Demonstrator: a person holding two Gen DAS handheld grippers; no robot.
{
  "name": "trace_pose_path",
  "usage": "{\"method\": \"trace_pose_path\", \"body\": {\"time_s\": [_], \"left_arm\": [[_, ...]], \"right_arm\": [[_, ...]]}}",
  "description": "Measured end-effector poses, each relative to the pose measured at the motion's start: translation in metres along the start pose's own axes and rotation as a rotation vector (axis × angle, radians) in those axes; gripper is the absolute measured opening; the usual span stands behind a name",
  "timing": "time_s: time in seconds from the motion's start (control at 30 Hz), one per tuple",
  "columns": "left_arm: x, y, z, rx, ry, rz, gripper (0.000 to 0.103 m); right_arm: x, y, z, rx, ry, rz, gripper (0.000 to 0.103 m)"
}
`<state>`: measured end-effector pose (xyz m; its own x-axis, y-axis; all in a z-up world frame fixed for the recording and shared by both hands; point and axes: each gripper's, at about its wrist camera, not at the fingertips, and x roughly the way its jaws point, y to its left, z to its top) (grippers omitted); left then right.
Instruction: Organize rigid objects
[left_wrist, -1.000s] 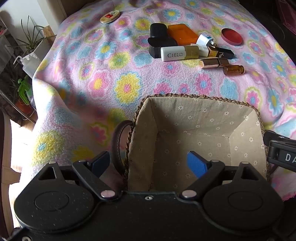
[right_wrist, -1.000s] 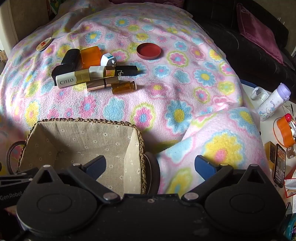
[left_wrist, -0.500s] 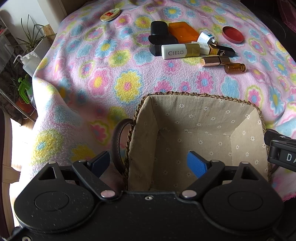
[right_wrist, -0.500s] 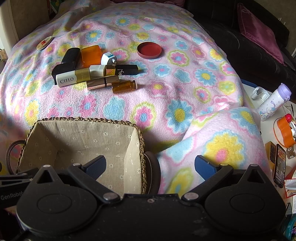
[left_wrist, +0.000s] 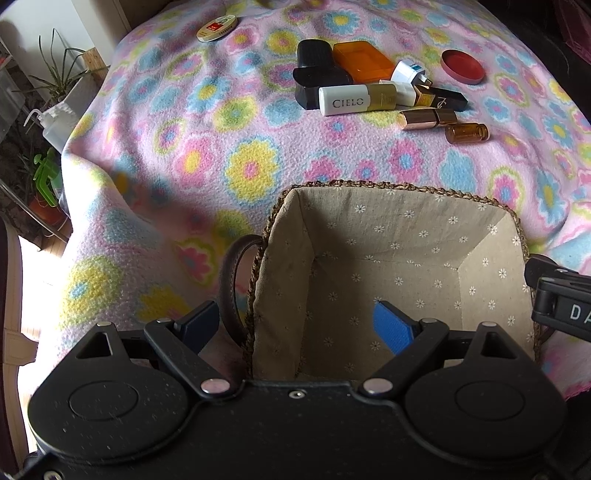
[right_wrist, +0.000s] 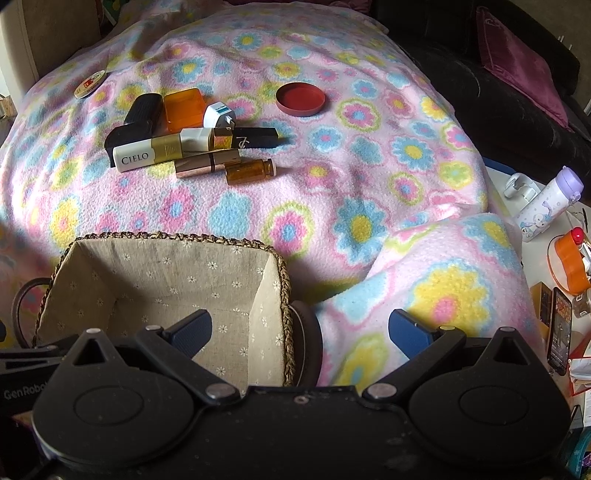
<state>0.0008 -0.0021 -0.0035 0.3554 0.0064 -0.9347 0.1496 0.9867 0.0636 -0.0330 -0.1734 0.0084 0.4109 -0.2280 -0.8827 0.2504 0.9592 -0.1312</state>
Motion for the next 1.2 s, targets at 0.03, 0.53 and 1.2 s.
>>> {"method": "trace_pose_path", "body": {"time_s": [0.03,0.53,1.2], "left_arm": [[0.000,0.000,0.000,0.001,0.001,0.001,0.087],[0.001,0.003,-0.001,0.000,0.003,0.006,0.087],[-0.004,0.007,0.001,-0.031,-0.007,-0.021,0.086]], "right_arm": [[-0.001,-0.001,0.000,0.001,0.000,0.001,0.102],[-0.002,-0.002,0.000,0.007,-0.003,0.008,0.102],[-0.011,0.002,0.002,-0.017,-0.049,0.045,0.102]]}}
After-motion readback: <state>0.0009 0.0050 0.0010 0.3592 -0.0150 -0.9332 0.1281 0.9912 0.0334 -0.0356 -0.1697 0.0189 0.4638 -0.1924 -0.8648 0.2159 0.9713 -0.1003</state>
